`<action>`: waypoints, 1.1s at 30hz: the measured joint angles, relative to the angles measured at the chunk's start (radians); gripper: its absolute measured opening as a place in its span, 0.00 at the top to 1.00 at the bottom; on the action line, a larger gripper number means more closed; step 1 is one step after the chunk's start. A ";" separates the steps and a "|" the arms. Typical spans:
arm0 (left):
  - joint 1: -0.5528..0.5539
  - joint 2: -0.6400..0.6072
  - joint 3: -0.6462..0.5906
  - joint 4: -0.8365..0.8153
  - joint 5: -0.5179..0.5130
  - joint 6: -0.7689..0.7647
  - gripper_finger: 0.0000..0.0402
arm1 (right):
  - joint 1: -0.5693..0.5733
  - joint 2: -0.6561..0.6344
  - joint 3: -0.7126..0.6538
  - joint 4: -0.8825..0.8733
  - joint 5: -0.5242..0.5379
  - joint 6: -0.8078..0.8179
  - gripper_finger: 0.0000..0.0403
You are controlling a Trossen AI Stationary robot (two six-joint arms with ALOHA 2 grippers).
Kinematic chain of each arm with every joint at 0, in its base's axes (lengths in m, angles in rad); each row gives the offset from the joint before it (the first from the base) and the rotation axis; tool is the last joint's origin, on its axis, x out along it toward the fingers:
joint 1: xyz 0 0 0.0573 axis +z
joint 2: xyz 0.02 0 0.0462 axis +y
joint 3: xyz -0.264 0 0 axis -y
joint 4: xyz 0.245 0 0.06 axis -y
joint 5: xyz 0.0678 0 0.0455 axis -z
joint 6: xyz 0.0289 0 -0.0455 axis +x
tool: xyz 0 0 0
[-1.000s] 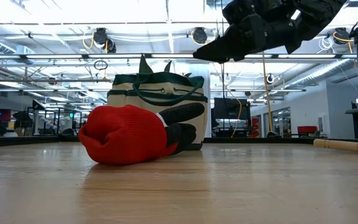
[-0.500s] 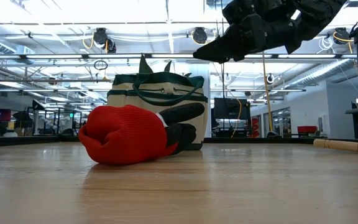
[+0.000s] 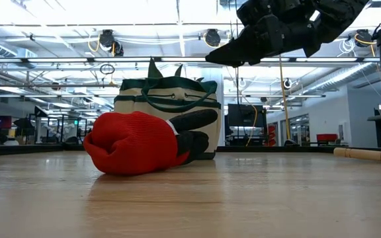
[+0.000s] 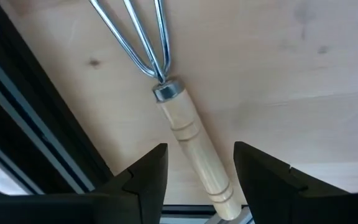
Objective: Pick & Place Garden tools in Gardening bag
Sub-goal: Put the left brown hand rake into the gardening bag
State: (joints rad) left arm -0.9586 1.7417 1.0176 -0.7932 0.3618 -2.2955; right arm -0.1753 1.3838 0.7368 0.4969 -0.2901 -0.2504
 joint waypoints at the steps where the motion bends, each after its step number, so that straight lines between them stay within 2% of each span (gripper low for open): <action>1: -0.006 0.004 0.000 0.012 -0.006 -0.004 0.53 | 0.000 0.000 0.000 0.000 0.000 0.000 0.60; 5: -0.024 0.022 0.000 0.060 -0.019 -0.008 0.53 | 0.000 0.000 0.000 0.000 0.000 0.000 0.60; 11: -0.039 0.036 0.001 0.095 -0.144 0.052 0.55 | 0.000 0.000 0.000 0.000 0.000 0.000 0.60; 22: -0.032 0.037 0.002 0.074 -0.179 0.144 0.83 | 0.000 0.000 0.000 0.000 0.000 0.000 0.60; 33: 0.023 0.037 0.001 0.059 -0.223 0.296 0.81 | 0.000 0.000 0.000 0.000 0.000 0.000 0.60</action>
State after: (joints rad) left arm -0.9352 1.7782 1.0185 -0.7344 0.1383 -1.9996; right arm -0.1749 1.3842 0.7368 0.4973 -0.2905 -0.2508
